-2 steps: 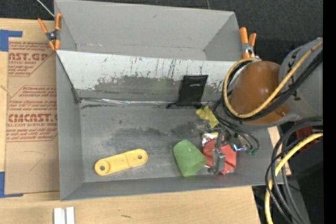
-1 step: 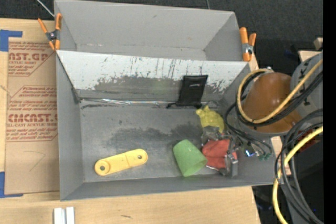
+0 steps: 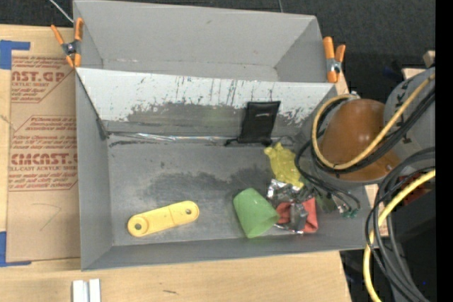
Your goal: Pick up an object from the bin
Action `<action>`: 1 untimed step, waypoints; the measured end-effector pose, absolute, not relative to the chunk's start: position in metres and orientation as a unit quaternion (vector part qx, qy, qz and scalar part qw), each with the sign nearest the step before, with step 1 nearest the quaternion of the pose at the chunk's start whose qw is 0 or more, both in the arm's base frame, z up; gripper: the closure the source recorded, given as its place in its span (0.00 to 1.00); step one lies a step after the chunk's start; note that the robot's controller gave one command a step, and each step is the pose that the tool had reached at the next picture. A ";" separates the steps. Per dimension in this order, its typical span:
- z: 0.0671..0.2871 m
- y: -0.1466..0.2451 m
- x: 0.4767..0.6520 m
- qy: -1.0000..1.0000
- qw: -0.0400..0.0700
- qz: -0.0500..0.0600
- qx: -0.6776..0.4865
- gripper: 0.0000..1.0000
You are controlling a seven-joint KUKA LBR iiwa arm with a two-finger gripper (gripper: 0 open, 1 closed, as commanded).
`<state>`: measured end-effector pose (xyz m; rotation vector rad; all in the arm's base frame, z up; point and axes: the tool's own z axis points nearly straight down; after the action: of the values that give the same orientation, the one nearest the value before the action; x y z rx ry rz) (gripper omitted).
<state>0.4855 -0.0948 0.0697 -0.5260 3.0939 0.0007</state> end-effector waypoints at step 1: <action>0.070 -0.095 0.485 0.986 0.002 0.000 -0.168 1.00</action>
Offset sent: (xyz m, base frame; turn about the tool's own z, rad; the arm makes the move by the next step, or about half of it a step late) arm 0.0002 0.0082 0.0353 -0.0235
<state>0.4854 -0.0949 0.0697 -0.5258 3.0940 0.0003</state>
